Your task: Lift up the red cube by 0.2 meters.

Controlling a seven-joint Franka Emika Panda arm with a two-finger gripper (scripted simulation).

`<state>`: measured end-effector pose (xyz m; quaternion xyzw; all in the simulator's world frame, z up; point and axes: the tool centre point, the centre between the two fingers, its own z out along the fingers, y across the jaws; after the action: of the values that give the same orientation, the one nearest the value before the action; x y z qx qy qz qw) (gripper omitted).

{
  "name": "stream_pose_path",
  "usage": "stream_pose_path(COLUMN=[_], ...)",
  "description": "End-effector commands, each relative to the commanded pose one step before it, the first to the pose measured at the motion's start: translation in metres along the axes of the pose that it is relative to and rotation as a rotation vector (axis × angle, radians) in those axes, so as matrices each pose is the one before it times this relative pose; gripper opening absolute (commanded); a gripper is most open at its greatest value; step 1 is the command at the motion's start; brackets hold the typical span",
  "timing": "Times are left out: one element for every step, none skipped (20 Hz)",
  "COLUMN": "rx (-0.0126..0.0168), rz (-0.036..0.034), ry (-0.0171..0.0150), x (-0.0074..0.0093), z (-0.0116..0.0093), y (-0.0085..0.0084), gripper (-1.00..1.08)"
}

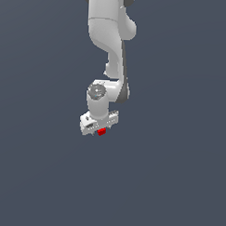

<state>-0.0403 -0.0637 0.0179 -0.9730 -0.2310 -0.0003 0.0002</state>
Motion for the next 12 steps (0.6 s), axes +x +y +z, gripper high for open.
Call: stream_pose_path(rx=[-0.00029,0.00002,0.00001,0.0,0.0,0.0,0.0,0.0,0.0,0.0,0.0,0.0], rz=[0.00403,0.00166,0.00068,0.0,0.0,0.0,0.0,0.0,0.0,0.0,0.0,0.0], ry=[-0.00032,-0.00032,-0.00013,0.0,0.0,0.0,0.0,0.0,0.0,0.0,0.0,0.0], x=[0.00079,0.00014,0.00001,0.0,0.0,0.0,0.0,0.0,0.0,0.0,0.0,0.0], z=[-0.00152,-0.00045,-0.00014,0.0,0.0,0.0,0.0,0.0,0.0,0.0,0.0,0.0], y=[-0.00051,-0.00021,-0.00002,0.0,0.0,0.0,0.0,0.0,0.0,0.0,0.0,0.0], gripper=[1.0,1.0,1.0,-1.0,-1.0,-1.0,-1.0,-1.0,-1.0,-1.0,-1.0,-1.0])
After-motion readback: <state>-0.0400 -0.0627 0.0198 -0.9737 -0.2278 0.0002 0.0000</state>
